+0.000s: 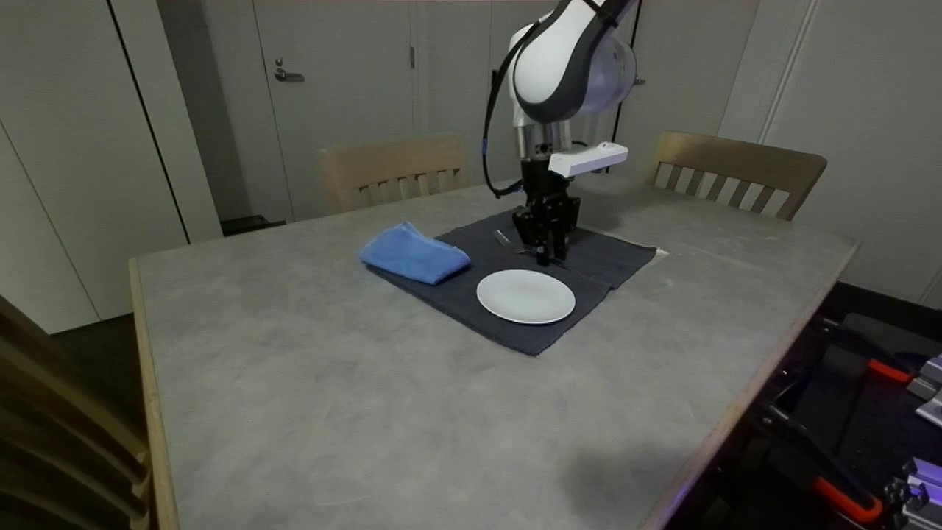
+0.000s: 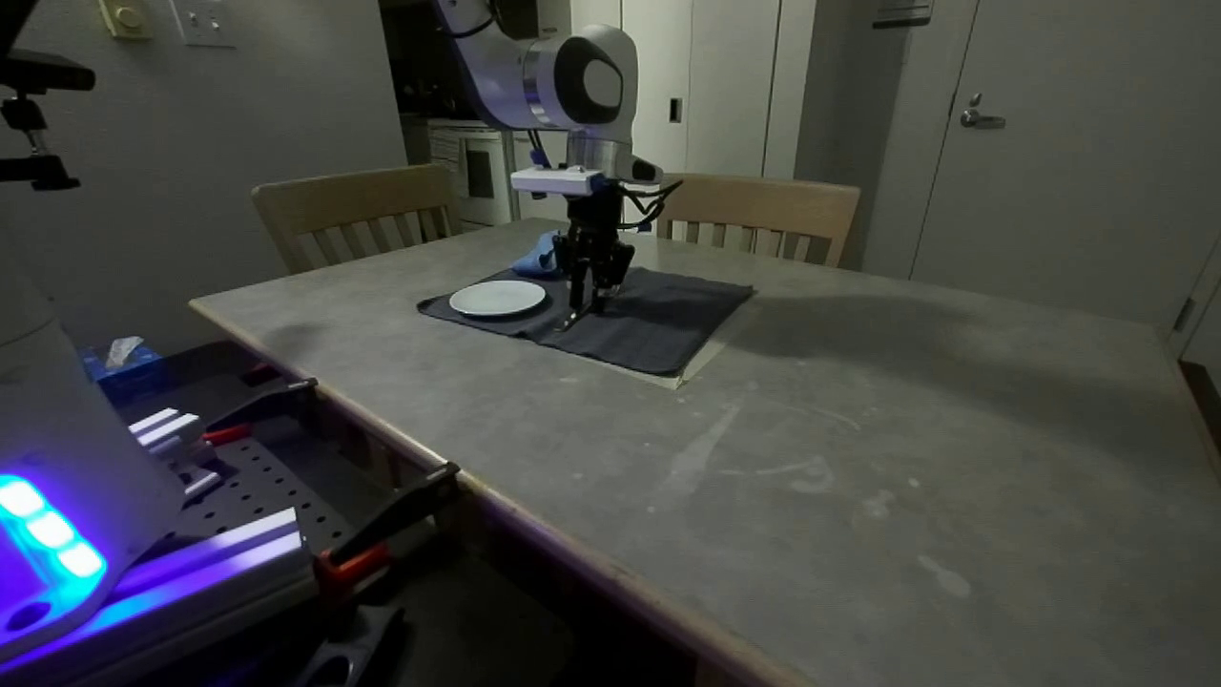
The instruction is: Put the fork on the table
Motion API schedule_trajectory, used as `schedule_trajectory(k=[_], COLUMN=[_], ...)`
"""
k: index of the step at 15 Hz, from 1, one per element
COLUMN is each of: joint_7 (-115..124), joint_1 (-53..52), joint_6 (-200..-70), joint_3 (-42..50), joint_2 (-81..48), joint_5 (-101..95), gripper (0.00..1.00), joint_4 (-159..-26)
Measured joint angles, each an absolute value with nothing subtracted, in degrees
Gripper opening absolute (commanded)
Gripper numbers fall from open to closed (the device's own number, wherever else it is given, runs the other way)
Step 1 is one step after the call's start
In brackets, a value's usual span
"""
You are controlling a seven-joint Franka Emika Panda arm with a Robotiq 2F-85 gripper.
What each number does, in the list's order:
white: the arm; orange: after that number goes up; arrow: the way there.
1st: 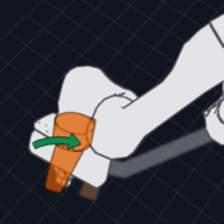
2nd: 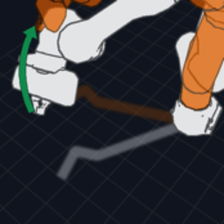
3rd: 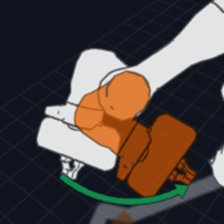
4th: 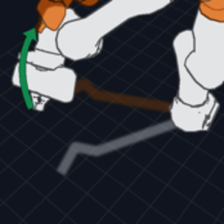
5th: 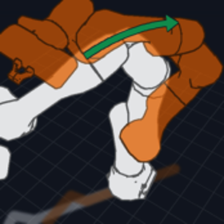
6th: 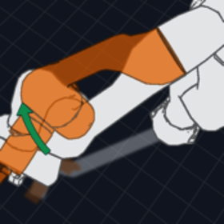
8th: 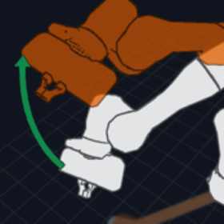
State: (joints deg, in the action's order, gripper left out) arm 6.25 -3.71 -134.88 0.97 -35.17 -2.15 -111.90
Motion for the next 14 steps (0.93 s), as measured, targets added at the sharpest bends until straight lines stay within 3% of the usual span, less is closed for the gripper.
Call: schedule_trajectory(k=[2, 6, 11, 14], joint_7=[6.21, 6.21, 6.22, 6.22], joint_1=[-3.71, -3.71, -3.71, -3.71], joint_6=[-134.88, -134.92, -134.95, -134.95], joint_3=[0.87, 0.83, 0.93, 0.96], joint_2=[-35.17, -35.18, -35.18, -35.18], joint_5=[-1.89, -1.85, -1.86, -1.87], gripper=[0.24, 0.39, 0.01, 0.03], joint_4=[-111.75, -111.68, -111.59, -111.37])
